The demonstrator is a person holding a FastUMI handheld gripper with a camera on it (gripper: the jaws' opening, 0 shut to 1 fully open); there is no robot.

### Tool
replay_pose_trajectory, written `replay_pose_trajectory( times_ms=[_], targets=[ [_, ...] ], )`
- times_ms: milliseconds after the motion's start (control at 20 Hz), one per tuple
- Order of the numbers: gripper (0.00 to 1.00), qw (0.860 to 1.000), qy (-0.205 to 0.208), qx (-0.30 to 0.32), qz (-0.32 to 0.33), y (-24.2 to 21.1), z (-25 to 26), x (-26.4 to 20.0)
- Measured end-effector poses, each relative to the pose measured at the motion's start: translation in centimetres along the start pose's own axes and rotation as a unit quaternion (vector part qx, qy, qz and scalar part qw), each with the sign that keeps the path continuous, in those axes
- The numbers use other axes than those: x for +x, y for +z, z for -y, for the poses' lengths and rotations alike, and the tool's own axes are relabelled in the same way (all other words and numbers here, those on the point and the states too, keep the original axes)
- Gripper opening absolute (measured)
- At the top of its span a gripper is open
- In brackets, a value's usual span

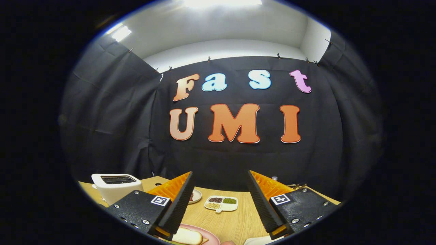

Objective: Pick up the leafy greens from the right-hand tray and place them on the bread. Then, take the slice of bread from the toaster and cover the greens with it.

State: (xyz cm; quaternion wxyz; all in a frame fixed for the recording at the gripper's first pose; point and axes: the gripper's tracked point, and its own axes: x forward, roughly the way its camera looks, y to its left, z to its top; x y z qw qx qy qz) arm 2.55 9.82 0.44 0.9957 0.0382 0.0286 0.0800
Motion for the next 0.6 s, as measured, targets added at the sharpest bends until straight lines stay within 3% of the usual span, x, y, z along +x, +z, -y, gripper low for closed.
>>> replay_pose_trajectory(
  times_ms=[600],
  targets=[
    [0.93,1.0,0.015,-0.008,0.012,2.2,-2.1,0.2]
  ],
)
